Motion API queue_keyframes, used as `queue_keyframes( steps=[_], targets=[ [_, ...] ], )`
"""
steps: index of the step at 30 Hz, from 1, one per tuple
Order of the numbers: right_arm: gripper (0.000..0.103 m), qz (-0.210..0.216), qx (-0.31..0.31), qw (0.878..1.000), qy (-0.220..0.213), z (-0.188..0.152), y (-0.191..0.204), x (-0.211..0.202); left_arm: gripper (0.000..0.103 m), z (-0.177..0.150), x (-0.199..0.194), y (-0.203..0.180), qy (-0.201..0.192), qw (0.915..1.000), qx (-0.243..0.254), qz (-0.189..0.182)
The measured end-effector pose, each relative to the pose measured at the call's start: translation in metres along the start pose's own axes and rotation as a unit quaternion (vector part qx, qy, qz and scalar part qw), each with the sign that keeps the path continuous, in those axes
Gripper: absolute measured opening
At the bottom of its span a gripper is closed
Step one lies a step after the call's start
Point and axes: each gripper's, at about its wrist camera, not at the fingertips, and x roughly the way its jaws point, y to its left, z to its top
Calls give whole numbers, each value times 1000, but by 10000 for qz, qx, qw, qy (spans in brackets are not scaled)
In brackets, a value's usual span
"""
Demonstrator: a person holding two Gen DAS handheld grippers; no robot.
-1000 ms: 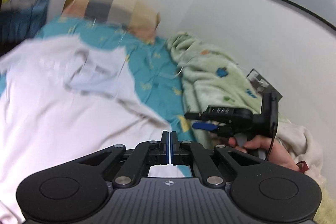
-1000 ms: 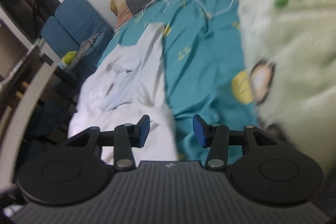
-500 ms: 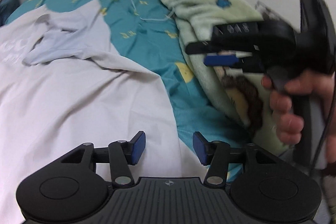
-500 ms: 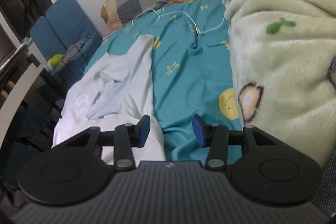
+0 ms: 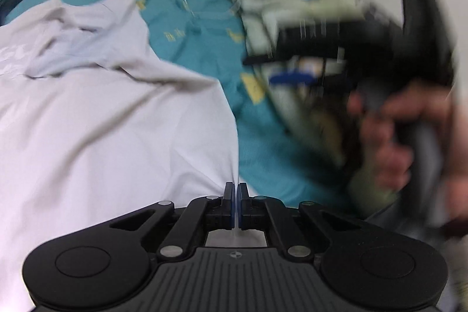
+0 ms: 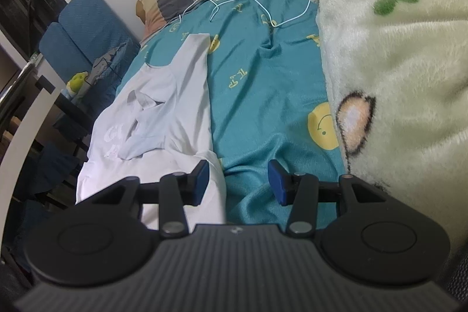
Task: Fold clothes
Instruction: 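Grasp the other side edge with the left gripper and fold it toward the middle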
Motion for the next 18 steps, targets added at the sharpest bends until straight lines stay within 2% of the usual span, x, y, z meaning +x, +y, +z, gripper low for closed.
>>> queue_keyframes(
  steps=[2, 5, 7, 10, 14, 18],
  targets=[
    [48, 38, -63, 10000, -58, 0, 2, -2, 2, 3, -26, 14, -206, 9981, -494, -295],
    [48, 164, -342, 9991, -196, -1, 13, -6, 1, 2, -65, 45, -446, 9861, -1474, -629],
    [48, 216, -605, 9978, -186, -3, 23, -5, 1, -6, -83, 70, -471, 9748, -2100, -595],
    [48, 265, -914, 9955, 43, -10, 36, 5, 1, -24, -93, 102, -158, 9596, -2804, -156],
    [48, 339, -1280, 9900, 486, -24, 53, 23, 1, -40, -80, 125, 458, 9490, -3090, 435],
    [48, 455, -1688, 9799, 963, -46, 72, 34, 2, -32, -67, 125, 651, 9516, -2956, 535]
  ],
)
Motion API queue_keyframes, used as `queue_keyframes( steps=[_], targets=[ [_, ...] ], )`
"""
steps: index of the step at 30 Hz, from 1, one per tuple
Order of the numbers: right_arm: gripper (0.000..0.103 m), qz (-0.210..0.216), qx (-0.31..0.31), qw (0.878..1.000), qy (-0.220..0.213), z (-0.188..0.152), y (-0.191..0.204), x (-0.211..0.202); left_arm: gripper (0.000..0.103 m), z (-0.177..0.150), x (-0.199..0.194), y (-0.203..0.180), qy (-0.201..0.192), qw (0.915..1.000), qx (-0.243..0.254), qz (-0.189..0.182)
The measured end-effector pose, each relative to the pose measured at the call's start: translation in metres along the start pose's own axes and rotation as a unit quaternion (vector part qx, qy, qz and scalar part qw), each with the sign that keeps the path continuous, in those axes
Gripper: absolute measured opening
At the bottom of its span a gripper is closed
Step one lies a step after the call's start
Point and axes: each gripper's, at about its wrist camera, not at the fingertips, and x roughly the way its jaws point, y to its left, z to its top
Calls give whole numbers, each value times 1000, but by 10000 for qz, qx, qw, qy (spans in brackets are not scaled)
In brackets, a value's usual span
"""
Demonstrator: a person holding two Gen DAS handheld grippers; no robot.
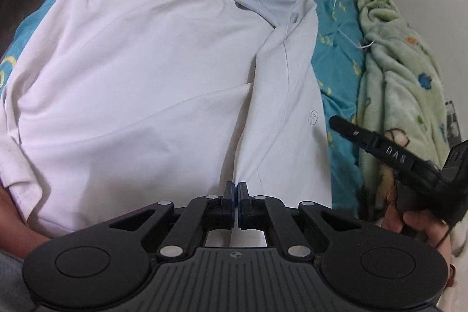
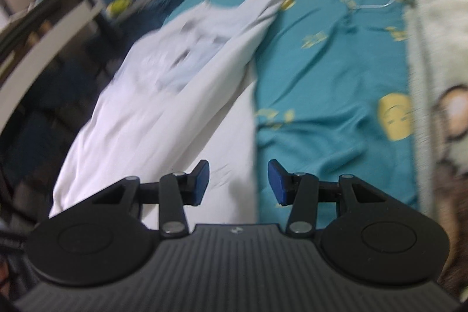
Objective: Fold clothes
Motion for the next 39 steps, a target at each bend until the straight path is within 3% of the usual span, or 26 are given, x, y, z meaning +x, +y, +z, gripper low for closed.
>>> queue_keyframes(
  steps=[2, 4, 5, 10, 15, 21, 29, 32, 34, 36, 39],
  targets=[
    [48, 3, -151, 9997, 198, -8, 9, 5, 10, 5, 3, -2, 37, 10000, 18, -77],
    [48, -38, -238, 9992, 311, -13, 14, 6, 39, 10, 0, 0, 6, 9997, -58, -246],
    [48, -62, -275, 9990, 359, -15, 17, 7, 44, 14, -2, 1, -38, 9994, -116, -320],
    [48, 41, -307, 9988, 371, -15, 22, 5, 57, 50, -6, 13, -435, 9942, -731, -656],
    [48, 181, -382, 9986, 312, -12, 27, 6, 63, 116, 18, 22, -843, 9825, -1361, -953],
    [48, 425, -458, 9972, 421, -12, 32, 21, 63, 187, 85, 28, -1191, 9706, -1768, -1121],
    [48, 898, -1034, 9892, 520, -14, 54, 36, 56, 225, 135, 43, -1330, 9632, -1939, -1306],
    [47, 976, -1271, 9846, 699, -19, 60, 43, 45, 237, 142, 43, -1352, 9640, -1856, -1338],
    [48, 970, -1418, 9819, 792, -23, 64, 47, 16, 244, 145, 44, -1346, 9653, -1772, -1369],
    [48, 999, -1560, 9791, 842, -26, 69, 48, 3, 252, 145, 41, -1333, 9674, -1613, -1427],
    [48, 961, -1771, 9750, 940, -32, 76, 48, 3, 262, 128, 32, -1596, 9662, -1286, -1561]
  ],
)
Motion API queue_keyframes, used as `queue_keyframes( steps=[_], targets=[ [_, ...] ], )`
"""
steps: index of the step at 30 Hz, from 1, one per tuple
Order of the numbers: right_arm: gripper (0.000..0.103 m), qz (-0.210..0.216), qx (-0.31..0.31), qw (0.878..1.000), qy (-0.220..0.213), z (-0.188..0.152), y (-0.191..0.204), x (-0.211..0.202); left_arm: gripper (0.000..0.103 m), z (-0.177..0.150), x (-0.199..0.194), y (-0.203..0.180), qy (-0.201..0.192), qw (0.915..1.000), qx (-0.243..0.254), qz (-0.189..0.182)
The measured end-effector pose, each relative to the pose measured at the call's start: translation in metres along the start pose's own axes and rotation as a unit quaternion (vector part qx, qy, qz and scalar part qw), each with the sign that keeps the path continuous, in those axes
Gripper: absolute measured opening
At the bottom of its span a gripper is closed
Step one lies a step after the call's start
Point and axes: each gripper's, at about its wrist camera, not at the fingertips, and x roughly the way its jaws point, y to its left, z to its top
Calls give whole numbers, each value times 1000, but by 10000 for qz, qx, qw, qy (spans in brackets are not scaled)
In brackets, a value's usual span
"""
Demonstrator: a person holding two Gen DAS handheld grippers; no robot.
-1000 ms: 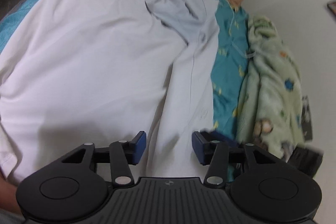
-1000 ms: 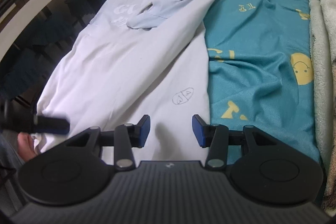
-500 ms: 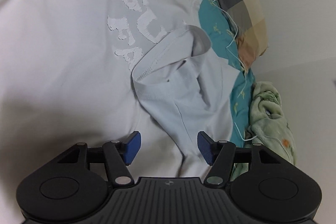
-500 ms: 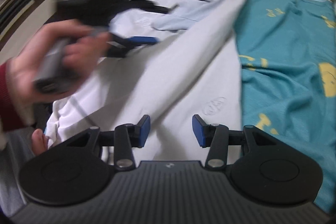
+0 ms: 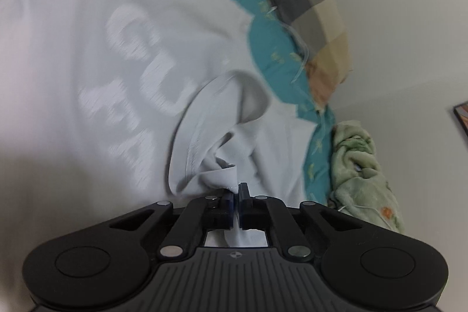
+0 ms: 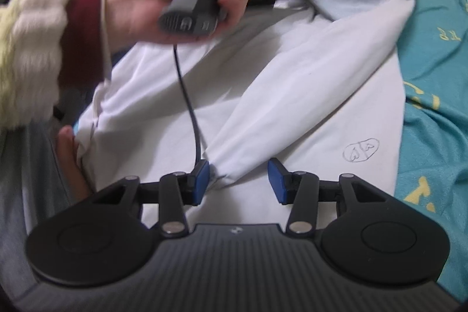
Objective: Fold clothes
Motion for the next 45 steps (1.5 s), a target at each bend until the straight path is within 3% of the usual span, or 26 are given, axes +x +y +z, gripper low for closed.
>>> queue_keyframes(
  steps=[4, 8, 14, 17, 22, 29, 33, 41, 45],
  targets=[
    [48, 58, -197, 9997, 122, -3, 10, 3, 2, 17, -20, -26, -461, 9976, 487, -189],
    [48, 12, -436, 9987, 244, -4, 18, 7, 2, 34, -27, -25, -737, 9957, 559, 24],
    [48, 68, -397, 9988, 265, -3, 16, 7, 3, 38, -13, 21, -543, 9965, 318, 549],
    [48, 168, -270, 9993, 210, -1, 12, 4, 4, 36, -9, 23, -482, 9958, 435, 647],
    [47, 236, 104, 9995, -205, 4, -2, -16, 28, 20, -24, -1, -443, 9902, 1045, 809],
    [47, -51, 659, 9916, -1108, 11, -23, -53, 50, -34, -82, -51, -449, 9725, 2082, 941],
    [47, -268, 982, 9836, -1486, 12, -33, -67, 63, -77, -133, -85, -470, 9505, 2901, 1012],
    [48, -624, 1379, 9673, -2035, 17, -39, -101, 79, -157, -226, -110, -511, 9219, 3673, 1124],
    [48, -835, 1463, 9594, -2261, 33, -35, -125, 83, -178, -244, -105, -634, 9150, 3815, 1148]
  ],
)
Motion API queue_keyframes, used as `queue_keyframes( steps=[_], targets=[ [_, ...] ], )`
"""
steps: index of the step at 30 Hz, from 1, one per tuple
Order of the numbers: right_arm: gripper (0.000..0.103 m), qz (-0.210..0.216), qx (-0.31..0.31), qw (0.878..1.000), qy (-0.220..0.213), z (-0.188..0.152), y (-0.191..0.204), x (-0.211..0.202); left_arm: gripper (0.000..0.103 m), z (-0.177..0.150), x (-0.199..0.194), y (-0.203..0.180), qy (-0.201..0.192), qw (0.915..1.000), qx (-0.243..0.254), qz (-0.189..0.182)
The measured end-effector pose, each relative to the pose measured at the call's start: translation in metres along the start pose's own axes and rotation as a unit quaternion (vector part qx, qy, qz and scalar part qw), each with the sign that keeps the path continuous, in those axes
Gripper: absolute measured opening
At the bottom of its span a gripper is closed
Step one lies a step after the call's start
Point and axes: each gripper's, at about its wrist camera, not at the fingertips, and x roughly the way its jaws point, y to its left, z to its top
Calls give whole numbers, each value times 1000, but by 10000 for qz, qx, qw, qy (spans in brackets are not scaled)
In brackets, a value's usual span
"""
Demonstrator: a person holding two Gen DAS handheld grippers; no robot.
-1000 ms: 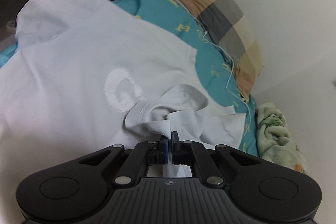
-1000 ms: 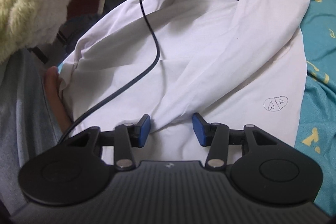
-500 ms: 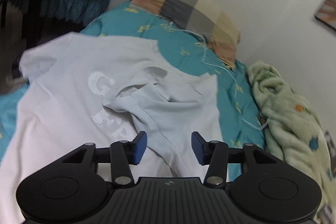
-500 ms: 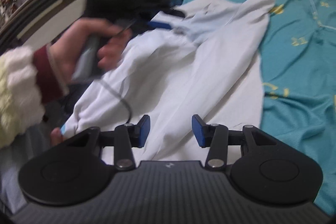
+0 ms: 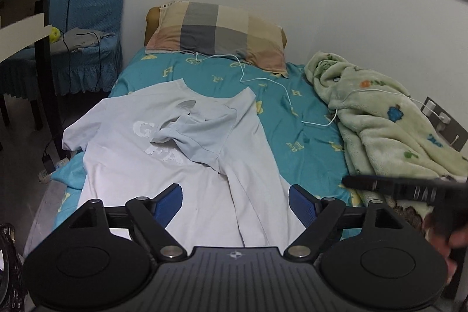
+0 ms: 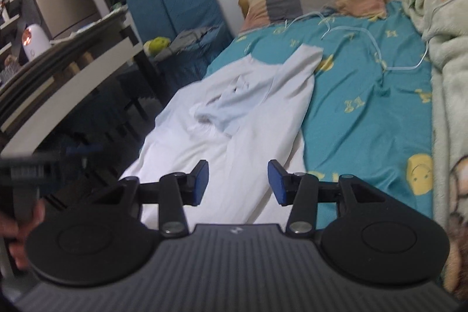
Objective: Fold clothes
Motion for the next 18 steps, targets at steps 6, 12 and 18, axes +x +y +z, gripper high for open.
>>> queue_keyframes(
  steps=[6, 12, 18],
  targets=[
    [77, -194, -2, 9990, -400, 23, 10, 1, 87, -7, 10, 11, 43, 9994, -282, 171],
    [85, -228, 411, 9982, -366, 3, -7, 26, 98, -5, 19, 22, 41, 9986, -502, 143],
    [85, -269, 249, 9993, -20, -16, -8, 38, 99, 26, 44, 73, 44, 9869, -1563, 397]
  ],
)
